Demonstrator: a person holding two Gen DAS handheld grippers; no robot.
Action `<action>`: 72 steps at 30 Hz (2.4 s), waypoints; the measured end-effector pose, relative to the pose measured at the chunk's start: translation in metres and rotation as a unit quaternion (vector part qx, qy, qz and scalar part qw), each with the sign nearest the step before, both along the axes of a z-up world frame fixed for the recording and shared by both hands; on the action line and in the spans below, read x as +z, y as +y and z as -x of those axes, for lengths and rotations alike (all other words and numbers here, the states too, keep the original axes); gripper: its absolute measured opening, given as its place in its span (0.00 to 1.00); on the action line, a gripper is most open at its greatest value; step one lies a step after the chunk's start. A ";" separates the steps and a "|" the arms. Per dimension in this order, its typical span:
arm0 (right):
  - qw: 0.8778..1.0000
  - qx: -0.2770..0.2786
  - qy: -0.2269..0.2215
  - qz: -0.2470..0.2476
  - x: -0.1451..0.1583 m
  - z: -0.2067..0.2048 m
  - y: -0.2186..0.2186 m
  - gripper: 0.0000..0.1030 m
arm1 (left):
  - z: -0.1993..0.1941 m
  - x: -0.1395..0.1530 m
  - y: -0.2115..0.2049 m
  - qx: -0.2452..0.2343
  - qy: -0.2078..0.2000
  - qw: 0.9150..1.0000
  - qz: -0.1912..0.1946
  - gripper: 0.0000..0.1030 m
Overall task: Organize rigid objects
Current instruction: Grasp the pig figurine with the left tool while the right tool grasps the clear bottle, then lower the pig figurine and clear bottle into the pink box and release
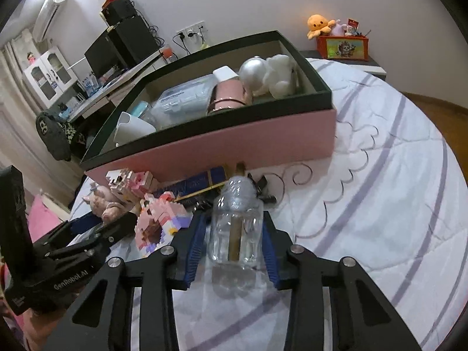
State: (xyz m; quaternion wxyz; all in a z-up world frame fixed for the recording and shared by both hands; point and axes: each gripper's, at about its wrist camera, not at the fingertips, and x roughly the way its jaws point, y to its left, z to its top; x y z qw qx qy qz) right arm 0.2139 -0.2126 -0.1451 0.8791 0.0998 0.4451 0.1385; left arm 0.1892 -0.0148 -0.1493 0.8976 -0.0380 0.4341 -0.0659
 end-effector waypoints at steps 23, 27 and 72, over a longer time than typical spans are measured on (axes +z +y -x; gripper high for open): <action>0.999 0.011 -0.033 -0.013 0.032 0.038 -0.009 0.29 | 0.051 0.029 0.030 0.019 -0.029 0.999 0.027 0.73; 0.999 0.017 -0.046 -0.012 0.044 0.037 -0.006 0.29 | 0.052 0.045 0.029 0.015 -0.047 0.999 0.023 0.73; 0.997 0.033 -0.030 0.066 0.052 -0.168 0.019 0.43 | -0.173 0.078 0.001 0.012 -0.061 0.997 -0.050 0.86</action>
